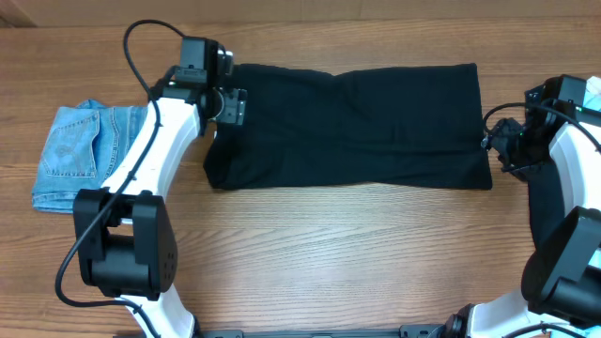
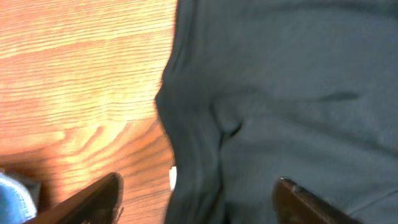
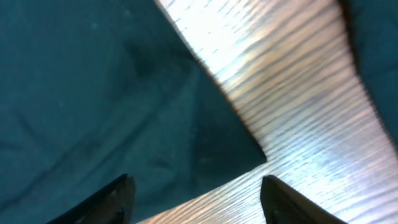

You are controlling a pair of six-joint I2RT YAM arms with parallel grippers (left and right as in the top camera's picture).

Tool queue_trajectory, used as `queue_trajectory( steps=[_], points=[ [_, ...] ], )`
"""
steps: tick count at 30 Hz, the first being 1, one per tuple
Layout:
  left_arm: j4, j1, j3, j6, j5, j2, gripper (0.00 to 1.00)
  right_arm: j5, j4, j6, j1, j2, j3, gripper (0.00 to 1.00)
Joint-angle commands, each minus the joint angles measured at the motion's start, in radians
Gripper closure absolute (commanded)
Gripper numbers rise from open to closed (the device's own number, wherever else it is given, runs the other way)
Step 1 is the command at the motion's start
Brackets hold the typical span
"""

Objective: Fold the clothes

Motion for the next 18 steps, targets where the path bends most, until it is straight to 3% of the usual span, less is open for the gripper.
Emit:
queue_trajectory(
  steps=[1, 4, 7, 13, 15, 17, 18],
  points=[
    [-0.129, 0.043, 0.025, -0.002, 0.148, -0.002, 0.17, 0.042, 0.005, 0.005, -0.023, 0.005, -0.003, 0.14],
    [-0.251, 0.044, 0.021, 0.069, 0.312, -0.001, 0.25, 0.030, 0.006, 0.005, -0.052, 0.016, -0.003, 0.13],
    [-0.361, 0.023, -0.015, 0.137, 0.335, -0.001, 0.38, -0.042, -0.024, 0.002, -0.085, 0.027, -0.003, 0.13],
    [-0.292, 0.000, -0.193, 0.144, 0.335, -0.001, 0.48, -0.040, -0.045, -0.007, -0.086, 0.027, -0.003, 0.12],
    [-0.249, 0.000, -0.247, 0.144, 0.329, -0.001, 0.62, -0.041, -0.044, -0.007, -0.086, 0.027, -0.003, 0.12],
    [-0.233, 0.003, -0.266, 0.095, 0.229, -0.001, 0.90, -0.040, -0.042, -0.010, -0.085, 0.027, -0.003, 0.12],
    [-0.233, 0.006, -0.266, 0.048, 0.156, -0.001, 0.96, -0.041, -0.037, -0.033, -0.085, 0.029, -0.003, 0.13]
  ],
)
